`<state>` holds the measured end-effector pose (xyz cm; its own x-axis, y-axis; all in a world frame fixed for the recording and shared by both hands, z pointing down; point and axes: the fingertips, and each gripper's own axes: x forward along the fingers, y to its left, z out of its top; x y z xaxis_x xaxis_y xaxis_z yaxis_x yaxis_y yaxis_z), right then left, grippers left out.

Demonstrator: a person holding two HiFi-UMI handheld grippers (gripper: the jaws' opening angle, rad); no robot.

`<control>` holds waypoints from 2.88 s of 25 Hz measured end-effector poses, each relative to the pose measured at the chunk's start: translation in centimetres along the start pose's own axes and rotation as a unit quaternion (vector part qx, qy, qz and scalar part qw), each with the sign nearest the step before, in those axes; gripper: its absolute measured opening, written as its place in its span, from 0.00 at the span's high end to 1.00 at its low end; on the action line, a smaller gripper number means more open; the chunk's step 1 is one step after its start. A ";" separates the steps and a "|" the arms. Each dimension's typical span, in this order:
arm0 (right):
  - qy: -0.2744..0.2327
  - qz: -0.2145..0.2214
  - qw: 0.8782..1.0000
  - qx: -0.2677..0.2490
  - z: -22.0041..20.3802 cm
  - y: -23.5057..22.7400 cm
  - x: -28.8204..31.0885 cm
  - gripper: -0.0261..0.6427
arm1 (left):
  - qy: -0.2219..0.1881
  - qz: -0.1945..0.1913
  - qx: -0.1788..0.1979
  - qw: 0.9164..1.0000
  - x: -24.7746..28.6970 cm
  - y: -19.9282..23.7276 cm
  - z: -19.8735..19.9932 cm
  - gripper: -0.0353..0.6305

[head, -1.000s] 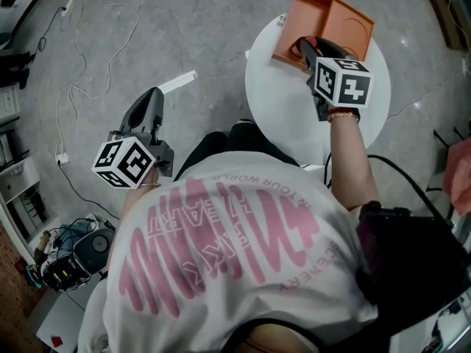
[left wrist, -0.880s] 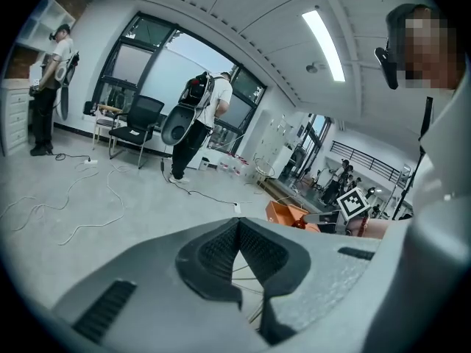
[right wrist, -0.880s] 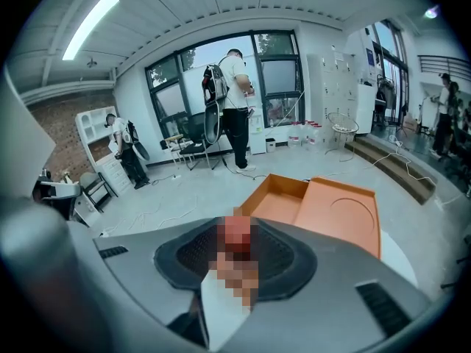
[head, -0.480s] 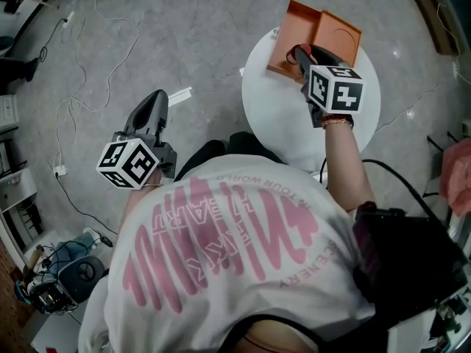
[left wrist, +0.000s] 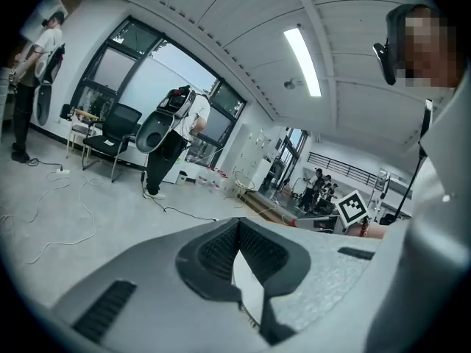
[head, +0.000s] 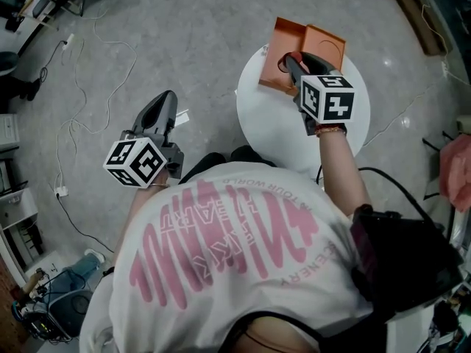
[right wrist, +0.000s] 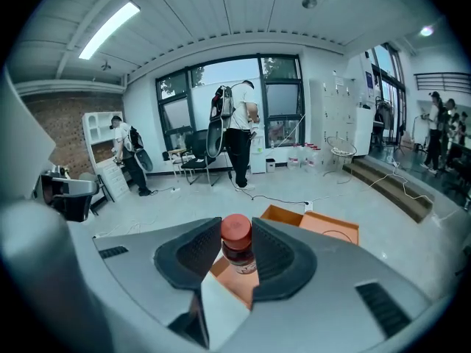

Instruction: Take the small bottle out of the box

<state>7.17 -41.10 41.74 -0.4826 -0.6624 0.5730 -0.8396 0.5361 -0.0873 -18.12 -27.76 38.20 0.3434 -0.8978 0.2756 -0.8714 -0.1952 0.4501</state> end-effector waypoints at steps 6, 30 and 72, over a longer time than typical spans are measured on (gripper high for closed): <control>-0.038 -0.012 0.999 -0.010 1.4 0.9 -2.1 0.77 | -0.012 -0.027 0.000 1.000 -0.2 -1.0 0.6 0.94; -0.124 -0.137 0.982 0.036 2.6 6.6 -15.9 0.77 | 0.007 -0.211 0.016 0.977 -0.7 -7.1 4.2 0.94; -0.158 -0.224 0.951 0.143 -12.0 21.7 -31.6 0.77 | 0.049 -0.293 0.040 0.954 -19.1 -7.9 -2.9 0.94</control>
<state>7.24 -2.28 31.50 -0.0736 -0.9392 0.3355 -0.9903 0.0292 -0.1355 -16.76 -7.94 31.85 0.8082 -0.5840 0.0765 -0.5414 -0.6855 0.4868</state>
